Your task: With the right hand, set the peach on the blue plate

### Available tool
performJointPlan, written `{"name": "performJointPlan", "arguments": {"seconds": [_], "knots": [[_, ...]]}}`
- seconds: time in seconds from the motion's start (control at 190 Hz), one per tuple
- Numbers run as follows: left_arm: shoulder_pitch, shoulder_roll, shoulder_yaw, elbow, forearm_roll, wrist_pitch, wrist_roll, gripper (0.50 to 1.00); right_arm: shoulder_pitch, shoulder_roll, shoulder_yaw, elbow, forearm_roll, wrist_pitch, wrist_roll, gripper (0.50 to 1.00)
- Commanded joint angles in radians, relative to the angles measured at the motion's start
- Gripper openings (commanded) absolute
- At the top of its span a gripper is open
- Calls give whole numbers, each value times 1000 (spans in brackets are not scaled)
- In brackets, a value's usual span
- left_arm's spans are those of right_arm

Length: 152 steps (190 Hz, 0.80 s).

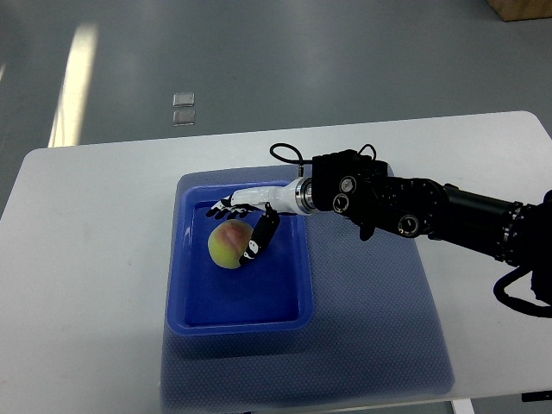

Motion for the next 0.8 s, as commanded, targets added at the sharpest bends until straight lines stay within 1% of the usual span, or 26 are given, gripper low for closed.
{"name": "performJointPlan", "arguments": {"seconds": [0.0, 0.026, 0.063, 0.068, 0.132, 0.179, 0.184, 0.268, 0.374, 0.405, 0.453, 0.458, 0.526, 0.653, 0.795], "knots": [[0, 0, 2, 0, 0, 0, 0, 1000, 49, -49, 94, 3, 12, 5, 2, 928], [0, 0, 0, 0, 0, 0, 0, 1000, 53, -62, 140, 5, 19, 8, 2, 928], [0, 0, 0, 0, 0, 0, 0, 1000, 53, -62, 140, 5, 19, 8, 2, 928], [0, 0, 0, 0, 0, 0, 0, 1000, 55, -88, 203, 5, 31, 8, 2, 928], [0, 0, 0, -2, 0, 0, 0, 1000, 49, -130, 294, 5, 65, 6, 3, 928], [0, 0, 0, -2, 0, 0, 0, 1000, 49, -130, 294, 5, 65, 6, 3, 928], [0, 0, 0, -2, 0, 0, -2, 1000, 33, -162, 373, 5, 110, 5, 3, 928], [0, 0, 0, -2, 2, 0, 0, 1000, -40, -193, 530, 5, 224, -4, 11, 928], [0, 0, 2, -5, 2, 0, 0, 1000, -139, -187, 719, 0, 336, -52, 54, 928], [0, 0, 2, -6, 2, 0, 0, 1000, -180, -182, 786, -1, 376, -76, 83, 928], [0, 0, 2, -6, 2, 0, 0, 1000, -180, -182, 786, -1, 376, -76, 83, 928], [-2, 0, 2, -9, 2, 0, 0, 1000, -236, -177, 858, -3, 429, -92, 118, 928], [0, 0, 2, -11, 2, 2, 0, 1000, -303, -170, 927, -9, 515, -93, 152, 928], [-2, 0, 2, -12, 3, 2, 0, 1000, -390, -119, 989, -32, 724, -95, 167, 928], [-2, 0, 1, -12, 3, 2, 0, 1000, -422, -90, 990, -89, 862, -84, 169, 928]]}}
